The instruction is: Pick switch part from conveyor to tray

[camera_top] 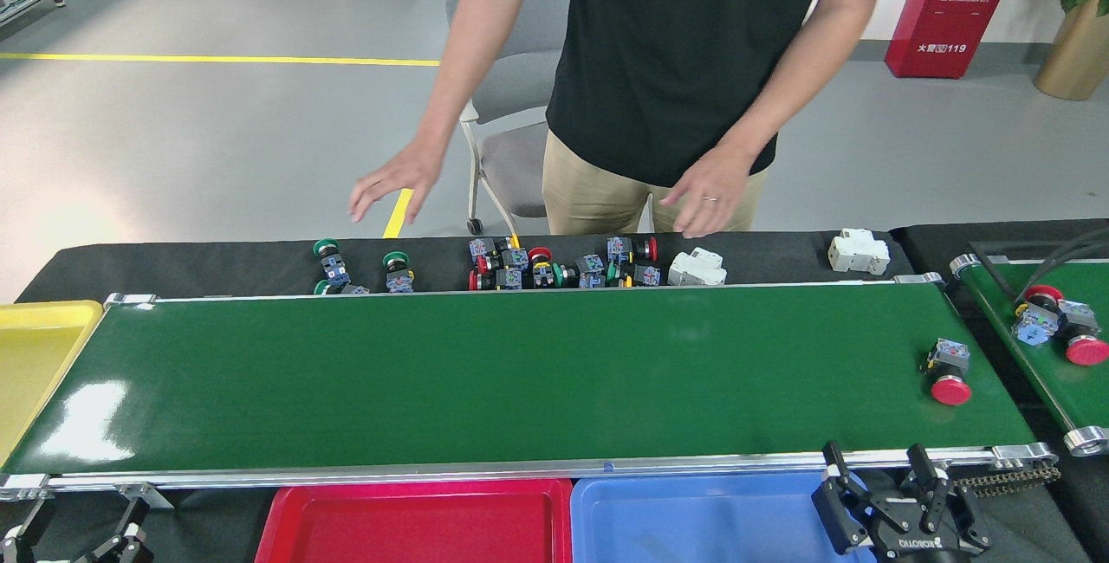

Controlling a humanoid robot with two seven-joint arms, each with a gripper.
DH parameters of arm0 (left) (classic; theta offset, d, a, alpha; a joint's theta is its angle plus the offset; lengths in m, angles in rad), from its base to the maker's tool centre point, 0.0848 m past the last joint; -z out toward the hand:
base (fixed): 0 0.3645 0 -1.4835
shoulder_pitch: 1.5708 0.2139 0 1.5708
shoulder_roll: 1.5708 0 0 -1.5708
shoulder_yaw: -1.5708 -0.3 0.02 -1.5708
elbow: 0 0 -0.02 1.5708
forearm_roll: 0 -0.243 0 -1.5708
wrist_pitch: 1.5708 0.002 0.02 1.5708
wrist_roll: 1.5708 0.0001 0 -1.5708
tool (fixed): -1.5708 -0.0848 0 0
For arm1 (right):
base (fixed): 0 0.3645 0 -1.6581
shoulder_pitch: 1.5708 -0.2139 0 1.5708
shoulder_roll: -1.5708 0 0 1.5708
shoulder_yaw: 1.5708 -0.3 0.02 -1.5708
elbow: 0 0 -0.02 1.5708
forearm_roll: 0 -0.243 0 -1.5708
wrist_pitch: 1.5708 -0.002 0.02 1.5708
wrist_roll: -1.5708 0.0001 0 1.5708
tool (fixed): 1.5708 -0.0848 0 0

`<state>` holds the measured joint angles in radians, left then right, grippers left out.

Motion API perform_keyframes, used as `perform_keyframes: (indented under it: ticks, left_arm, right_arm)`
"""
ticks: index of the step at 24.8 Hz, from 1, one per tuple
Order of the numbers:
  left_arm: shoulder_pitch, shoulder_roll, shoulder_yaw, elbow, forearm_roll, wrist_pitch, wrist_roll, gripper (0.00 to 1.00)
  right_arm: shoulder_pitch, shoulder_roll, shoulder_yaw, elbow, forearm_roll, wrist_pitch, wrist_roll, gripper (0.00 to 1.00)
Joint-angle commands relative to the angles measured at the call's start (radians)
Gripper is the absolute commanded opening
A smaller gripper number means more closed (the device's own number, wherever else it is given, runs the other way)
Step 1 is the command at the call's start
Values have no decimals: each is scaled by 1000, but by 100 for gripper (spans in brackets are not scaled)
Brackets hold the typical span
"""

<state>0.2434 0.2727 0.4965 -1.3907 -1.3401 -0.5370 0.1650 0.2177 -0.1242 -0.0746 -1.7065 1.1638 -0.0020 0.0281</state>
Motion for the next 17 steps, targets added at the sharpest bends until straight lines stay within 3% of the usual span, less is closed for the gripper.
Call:
perform_keyframes:
  ticks: [1,7,12,15,17]
  left_arm:
    - [-9,11,2,-8,1,2,8,100]
    - [-9,13,2,-10,1,2,8,100]
    - [-9,13,0,-8,-1,2,8,100]
    - [-9,13,0,-8,1,2,8,100]
    - [-9,13,0,-8,1,2,8,100]
  right_arm:
    - [-32,-29,-8,27,-1,62,21,98]
    - [-228,-41,2,220,8,184,130,99]
    - [-359,-43,52,367,14,203,136,97]
    - [-437,-41,70,443,14,238,134,83]
    - [-474,-43,95,490,13,244,134,65]
